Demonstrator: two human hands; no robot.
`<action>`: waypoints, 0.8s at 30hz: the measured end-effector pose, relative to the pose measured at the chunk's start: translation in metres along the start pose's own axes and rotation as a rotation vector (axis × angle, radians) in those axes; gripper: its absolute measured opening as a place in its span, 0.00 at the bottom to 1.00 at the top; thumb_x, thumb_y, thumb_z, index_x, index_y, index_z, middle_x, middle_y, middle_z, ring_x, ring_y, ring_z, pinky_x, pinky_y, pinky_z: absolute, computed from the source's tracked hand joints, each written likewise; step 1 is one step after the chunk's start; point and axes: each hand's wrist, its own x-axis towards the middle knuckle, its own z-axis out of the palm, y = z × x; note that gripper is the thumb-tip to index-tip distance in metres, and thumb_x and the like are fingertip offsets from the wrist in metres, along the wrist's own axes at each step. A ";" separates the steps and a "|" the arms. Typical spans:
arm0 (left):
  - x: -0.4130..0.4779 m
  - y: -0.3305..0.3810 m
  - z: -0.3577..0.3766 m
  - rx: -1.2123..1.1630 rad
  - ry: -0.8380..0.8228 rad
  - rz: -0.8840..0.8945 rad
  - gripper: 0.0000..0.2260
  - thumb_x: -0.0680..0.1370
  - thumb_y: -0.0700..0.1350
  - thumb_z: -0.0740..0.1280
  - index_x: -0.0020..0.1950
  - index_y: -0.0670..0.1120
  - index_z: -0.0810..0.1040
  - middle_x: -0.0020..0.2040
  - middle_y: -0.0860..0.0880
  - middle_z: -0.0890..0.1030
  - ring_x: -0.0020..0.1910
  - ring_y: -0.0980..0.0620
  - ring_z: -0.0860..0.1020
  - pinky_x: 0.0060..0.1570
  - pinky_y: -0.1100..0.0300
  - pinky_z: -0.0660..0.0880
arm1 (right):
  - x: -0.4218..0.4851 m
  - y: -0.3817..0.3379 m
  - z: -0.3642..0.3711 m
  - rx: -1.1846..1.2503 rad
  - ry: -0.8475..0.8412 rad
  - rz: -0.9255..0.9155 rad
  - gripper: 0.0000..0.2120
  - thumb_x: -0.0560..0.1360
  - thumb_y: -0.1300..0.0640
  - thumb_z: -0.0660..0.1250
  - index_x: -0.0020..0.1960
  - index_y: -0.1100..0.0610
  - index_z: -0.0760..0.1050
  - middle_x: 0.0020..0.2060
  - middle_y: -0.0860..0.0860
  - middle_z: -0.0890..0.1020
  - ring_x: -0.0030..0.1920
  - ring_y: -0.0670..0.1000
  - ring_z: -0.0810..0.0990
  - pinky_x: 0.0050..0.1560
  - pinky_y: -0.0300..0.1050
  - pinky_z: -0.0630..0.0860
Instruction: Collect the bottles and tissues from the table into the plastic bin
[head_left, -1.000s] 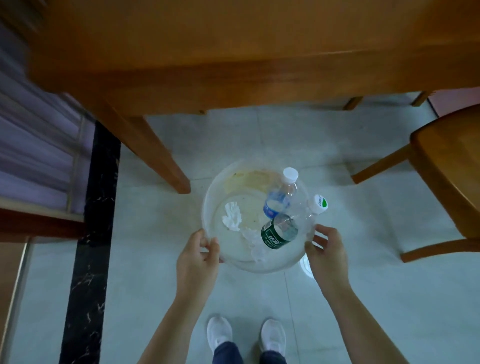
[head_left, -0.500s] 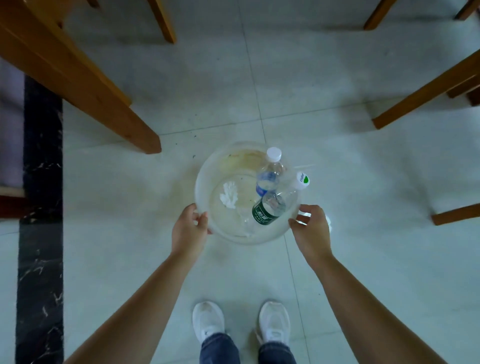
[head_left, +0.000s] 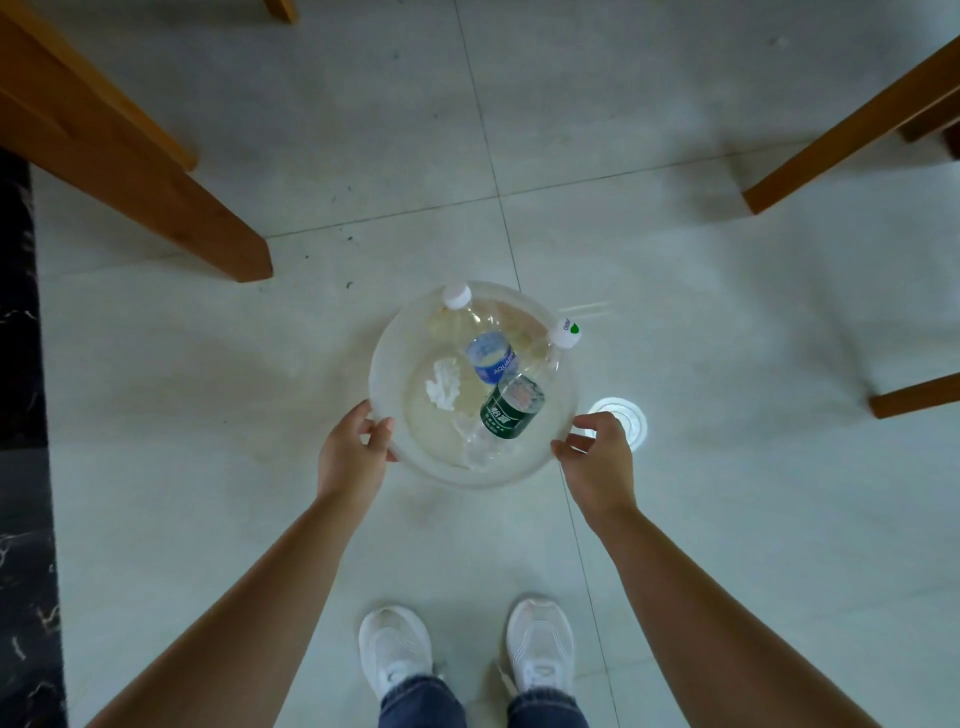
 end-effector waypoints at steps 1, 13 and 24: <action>0.002 -0.003 0.001 -0.004 -0.004 -0.002 0.13 0.78 0.38 0.64 0.62 0.42 0.76 0.39 0.52 0.74 0.25 0.63 0.77 0.49 0.45 0.78 | 0.002 0.002 0.001 -0.004 -0.003 0.003 0.12 0.70 0.69 0.66 0.52 0.61 0.69 0.55 0.59 0.75 0.42 0.49 0.76 0.28 0.21 0.67; 0.012 -0.033 0.011 0.010 -0.051 -0.057 0.16 0.78 0.38 0.63 0.66 0.46 0.74 0.41 0.51 0.76 0.35 0.44 0.80 0.53 0.44 0.76 | 0.010 0.025 0.011 -0.007 -0.039 0.073 0.12 0.70 0.68 0.65 0.51 0.59 0.69 0.54 0.59 0.77 0.47 0.51 0.78 0.27 0.24 0.68; -0.015 -0.039 0.011 0.102 -0.191 -0.147 0.27 0.77 0.45 0.68 0.74 0.47 0.63 0.70 0.47 0.71 0.65 0.43 0.72 0.63 0.49 0.68 | -0.013 0.032 0.018 0.071 -0.173 0.112 0.22 0.68 0.65 0.67 0.61 0.58 0.67 0.54 0.48 0.73 0.60 0.52 0.74 0.33 0.31 0.70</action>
